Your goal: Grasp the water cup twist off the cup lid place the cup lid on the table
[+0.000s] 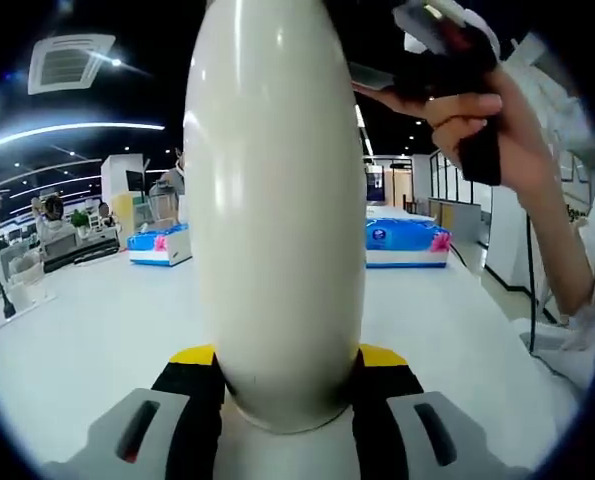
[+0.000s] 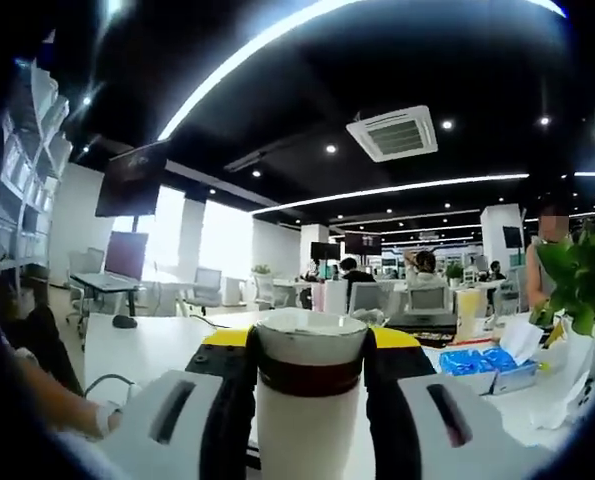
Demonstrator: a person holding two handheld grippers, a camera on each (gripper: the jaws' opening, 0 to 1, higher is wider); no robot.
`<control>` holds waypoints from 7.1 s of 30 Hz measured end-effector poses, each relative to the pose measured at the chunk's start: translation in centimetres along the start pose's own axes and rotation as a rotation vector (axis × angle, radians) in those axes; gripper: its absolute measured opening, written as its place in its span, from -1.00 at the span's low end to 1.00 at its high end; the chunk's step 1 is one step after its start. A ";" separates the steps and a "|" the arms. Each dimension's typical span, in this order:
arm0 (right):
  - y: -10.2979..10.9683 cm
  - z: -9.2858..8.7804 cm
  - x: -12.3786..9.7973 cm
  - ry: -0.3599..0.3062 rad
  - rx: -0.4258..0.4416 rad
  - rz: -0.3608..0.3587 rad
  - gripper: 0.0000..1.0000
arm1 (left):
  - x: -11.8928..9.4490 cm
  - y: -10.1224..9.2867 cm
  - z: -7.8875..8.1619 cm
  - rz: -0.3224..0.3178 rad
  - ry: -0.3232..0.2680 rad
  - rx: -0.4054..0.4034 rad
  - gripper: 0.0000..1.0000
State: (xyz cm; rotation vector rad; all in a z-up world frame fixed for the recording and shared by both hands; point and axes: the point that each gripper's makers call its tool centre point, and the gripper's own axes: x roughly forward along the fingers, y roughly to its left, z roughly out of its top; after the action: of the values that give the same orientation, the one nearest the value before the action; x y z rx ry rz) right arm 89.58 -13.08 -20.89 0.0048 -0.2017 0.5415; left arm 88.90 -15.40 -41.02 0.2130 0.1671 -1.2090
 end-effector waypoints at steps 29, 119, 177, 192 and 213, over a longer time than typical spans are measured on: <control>0.5 -0.3 0.2 0.007 0.103 0.391 -0.12 | 0.3 0.7 0.0 0.004 0.001 -0.005 0.03; 1.8 0.1 -2.7 0.036 -0.152 -0.362 0.84 | -0.3 -0.4 -0.3 -0.013 0.015 -0.003 0.01; 0.6 0.2 -3.0 0.004 -0.104 -0.291 -0.15 | -0.5 -1.9 -0.2 -0.083 0.013 0.014 0.01; 0.8 0.0 -2.5 0.023 -0.072 -0.108 -0.15 | -0.3 -1.5 -0.2 -0.081 0.011 0.006 0.01; 0.5 -0.1 -2.1 0.066 0.005 0.194 -0.14 | -0.2 -1.4 -0.1 -0.081 0.010 0.000 0.01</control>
State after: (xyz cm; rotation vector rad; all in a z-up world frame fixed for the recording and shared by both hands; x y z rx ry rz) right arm 87.60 -13.67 -21.45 -0.0280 -0.1365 0.7344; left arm 87.51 -15.66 -41.18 0.2137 0.1858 -1.2881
